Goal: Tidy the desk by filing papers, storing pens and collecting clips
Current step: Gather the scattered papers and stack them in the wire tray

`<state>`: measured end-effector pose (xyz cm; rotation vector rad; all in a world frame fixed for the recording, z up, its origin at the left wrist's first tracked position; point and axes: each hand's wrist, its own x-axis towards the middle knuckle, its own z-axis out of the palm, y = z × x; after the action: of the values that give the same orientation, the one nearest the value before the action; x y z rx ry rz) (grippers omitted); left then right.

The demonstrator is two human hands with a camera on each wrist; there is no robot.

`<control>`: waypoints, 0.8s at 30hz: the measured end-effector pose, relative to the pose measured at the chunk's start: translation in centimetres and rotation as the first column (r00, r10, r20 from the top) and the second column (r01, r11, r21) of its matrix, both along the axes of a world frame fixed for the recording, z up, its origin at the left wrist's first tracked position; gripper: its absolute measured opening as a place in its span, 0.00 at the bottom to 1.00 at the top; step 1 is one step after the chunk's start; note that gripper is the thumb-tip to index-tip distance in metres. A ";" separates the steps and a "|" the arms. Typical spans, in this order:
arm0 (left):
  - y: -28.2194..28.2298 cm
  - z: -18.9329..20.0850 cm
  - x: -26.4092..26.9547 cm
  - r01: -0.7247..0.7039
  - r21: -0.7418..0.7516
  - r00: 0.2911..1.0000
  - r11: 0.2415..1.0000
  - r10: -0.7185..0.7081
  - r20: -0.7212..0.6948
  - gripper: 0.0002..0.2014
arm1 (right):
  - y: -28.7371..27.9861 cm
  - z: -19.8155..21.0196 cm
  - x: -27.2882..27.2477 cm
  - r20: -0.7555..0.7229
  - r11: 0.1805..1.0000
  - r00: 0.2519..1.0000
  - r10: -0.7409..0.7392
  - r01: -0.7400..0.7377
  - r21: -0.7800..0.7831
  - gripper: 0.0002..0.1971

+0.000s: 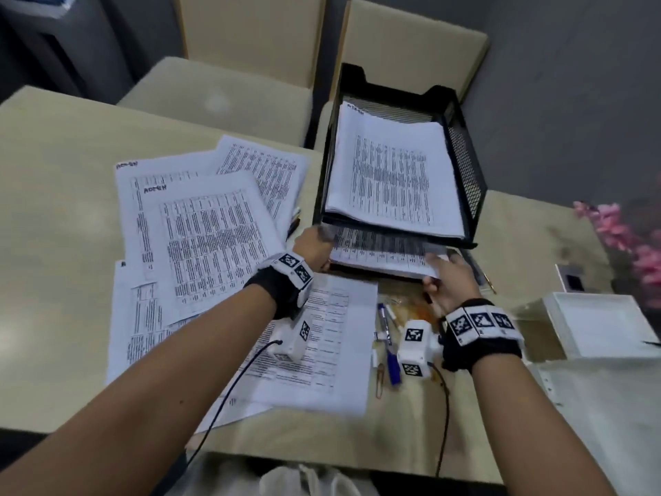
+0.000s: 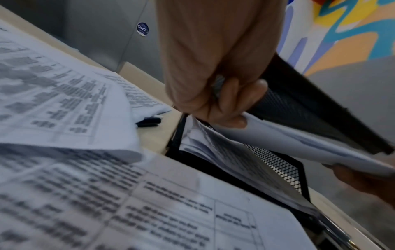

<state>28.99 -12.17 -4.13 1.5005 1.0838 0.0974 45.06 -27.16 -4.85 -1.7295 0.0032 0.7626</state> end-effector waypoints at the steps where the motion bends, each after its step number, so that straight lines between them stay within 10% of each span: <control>1: 0.4 -0.3 1.1 -0.045 0.031 0.999 0.998 0.046 -0.016 0.06 | 0.6 -0.1 1.0 -0.004 1.000 1.000 -0.016 0.016 0.006 0.09; 7: 0.7 -1.8 4.0 -0.008 0.083 0.993 0.997 0.017 -0.113 0.13 | 3.0 -3.5 4.9 0.045 0.982 0.989 -0.140 0.144 -0.125 0.11; 11: 0.9 -1.5 3.1 -0.062 0.238 0.981 0.969 0.104 -0.165 0.09 | 2.3 -3.2 3.0 0.310 0.868 0.945 0.102 0.068 -0.493 0.16; 16: 4.5 -0.6 -2.8 -0.084 0.408 0.959 0.909 0.185 -0.215 0.14 | 2.1 -1.6 -2.4 0.491 0.869 0.870 0.040 0.212 -0.447 0.24; 20: 8.7 -2.1 -8.8 -0.125 0.472 0.900 0.873 0.300 -0.316 0.14 | 5.9 -1.3 -9.1 0.517 0.923 0.794 0.321 -0.140 -0.358 0.09; 24: 10.3 -5.1 -15.8 0.164 0.337 0.722 0.927 0.120 -0.681 0.32 | 12.2 -1.3 -14.7 0.472 0.729 0.556 0.684 -0.513 -0.452 0.10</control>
<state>13.22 -1.84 -9.22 1.9721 1.7237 -0.3306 30.37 -14.97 -6.19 -2.2031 -1.0588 0.6544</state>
